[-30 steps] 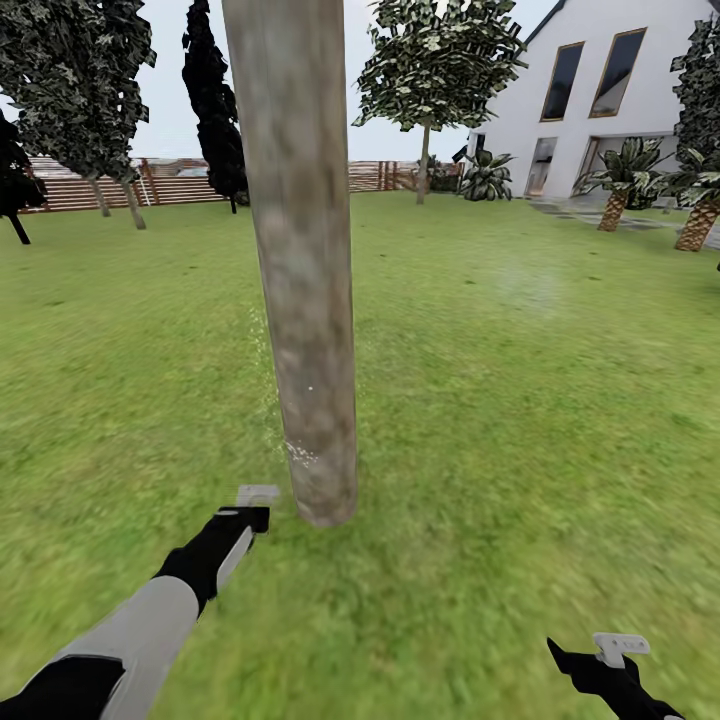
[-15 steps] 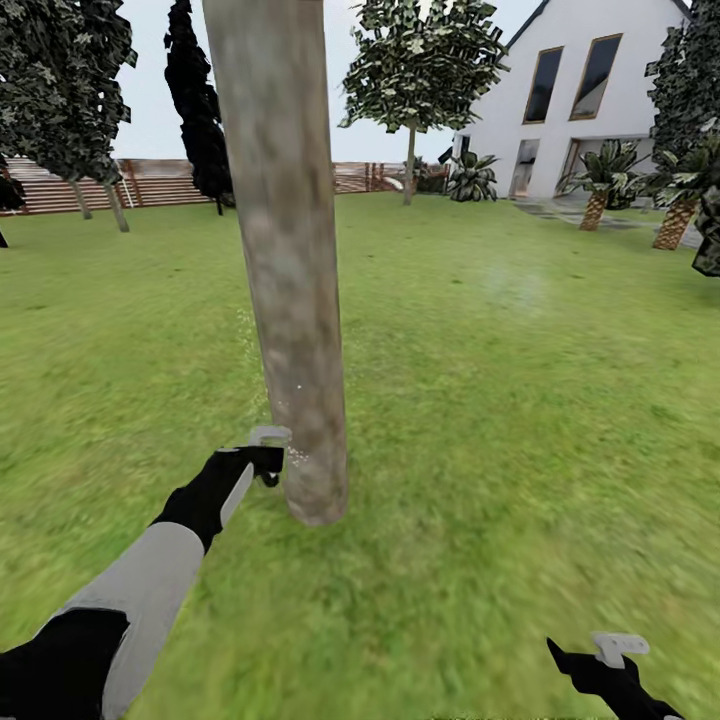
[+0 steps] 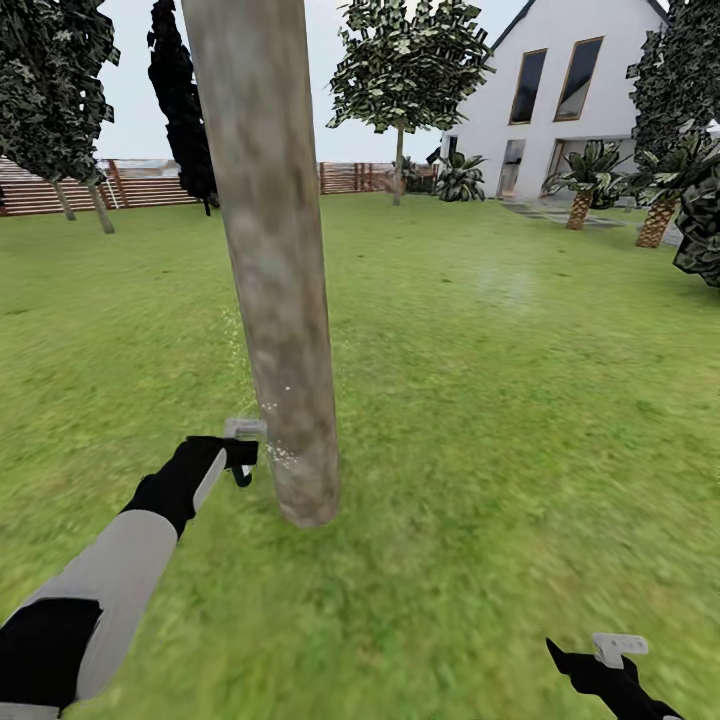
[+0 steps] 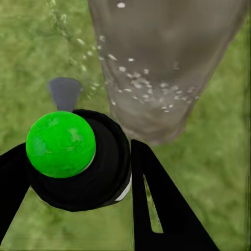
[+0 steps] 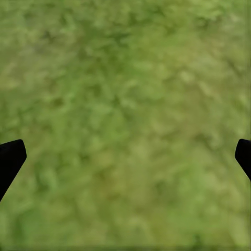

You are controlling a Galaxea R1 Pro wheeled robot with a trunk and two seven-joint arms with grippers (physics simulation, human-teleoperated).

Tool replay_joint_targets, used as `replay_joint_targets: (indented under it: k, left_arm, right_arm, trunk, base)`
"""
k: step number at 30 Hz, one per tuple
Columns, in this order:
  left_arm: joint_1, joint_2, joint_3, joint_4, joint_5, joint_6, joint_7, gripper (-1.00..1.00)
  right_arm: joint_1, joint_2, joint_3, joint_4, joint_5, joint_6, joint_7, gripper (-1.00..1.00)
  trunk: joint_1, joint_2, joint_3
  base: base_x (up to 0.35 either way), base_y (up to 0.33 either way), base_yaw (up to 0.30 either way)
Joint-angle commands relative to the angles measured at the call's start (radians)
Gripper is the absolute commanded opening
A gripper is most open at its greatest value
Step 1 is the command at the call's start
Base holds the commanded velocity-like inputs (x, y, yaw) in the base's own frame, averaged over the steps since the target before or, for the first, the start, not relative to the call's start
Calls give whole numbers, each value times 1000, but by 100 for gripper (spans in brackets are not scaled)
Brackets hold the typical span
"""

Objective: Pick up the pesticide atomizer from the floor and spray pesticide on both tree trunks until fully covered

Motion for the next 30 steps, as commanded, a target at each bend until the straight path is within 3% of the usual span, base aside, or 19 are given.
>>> replay_joint_targets:
  k: [1,3,5,7,9,14,16,18,20,28,30]
  left_arm:
    - [-9,0,0,-1,-1,2,-22,-100]
    - [-8,8,-1,-48,-4,3,-107,-100]
    - [-13,15,-1,-92,-9,0,-241,-100]
    - [-17,16,-2,-97,-21,1,-298,-100]
    - [-13,17,-2,-99,-48,0,-319,-100]
    - [-9,17,-3,-100,-58,-2,-345,-100]
    - [-8,17,-4,-96,-105,0,-351,-100]
    - [-6,16,-5,-87,-176,-1,-353,-100]
    - [-5,17,-4,-84,-206,-3,-355,-100]
    - [-5,18,6,-87,-213,2,-354,-100]
    - [-16,31,7,-96,-211,11,-352,-100]
  right_arm:
    - [0,0,0,0,0,0,0,100]
    - [0,0,0,-1,0,0,0,100]
    - [0,0,0,-1,0,0,0,100]
    - [0,-1,0,-1,0,0,0,100]
    - [0,0,0,-1,0,0,0,100]
    - [0,-1,-1,-2,0,0,0,100]
    - [0,-2,-1,-3,0,0,0,100]
    - [0,-2,-2,-3,0,0,0,100]
    - [0,-2,-2,-3,0,0,0,100]
    - [0,-2,-2,-3,0,0,0,100]
    - [0,-2,-2,-3,0,0,0,100]
  trunk:
    - [0,0,0]
    - [0,0,0]
    - [0,0,0]
    - [0,0,0]
    - [0,0,0]
    - [0,0,1]
    - [0,0,2]
    - [0,0,2]
    - [0,0,2]
    - [0,0,2]
    - [0,0,2]
  base:
    - [0,0,0]
    - [0,0,0]
    - [0,0,0]
    - [0,0,0]
    - [0,0,0]
    - [-117,0,-85]
    - [-24,0,-81]
    - [-6,0,-20]
    - [-1,0,-129]
    - [98,0,-165]
    - [10,0,-2]
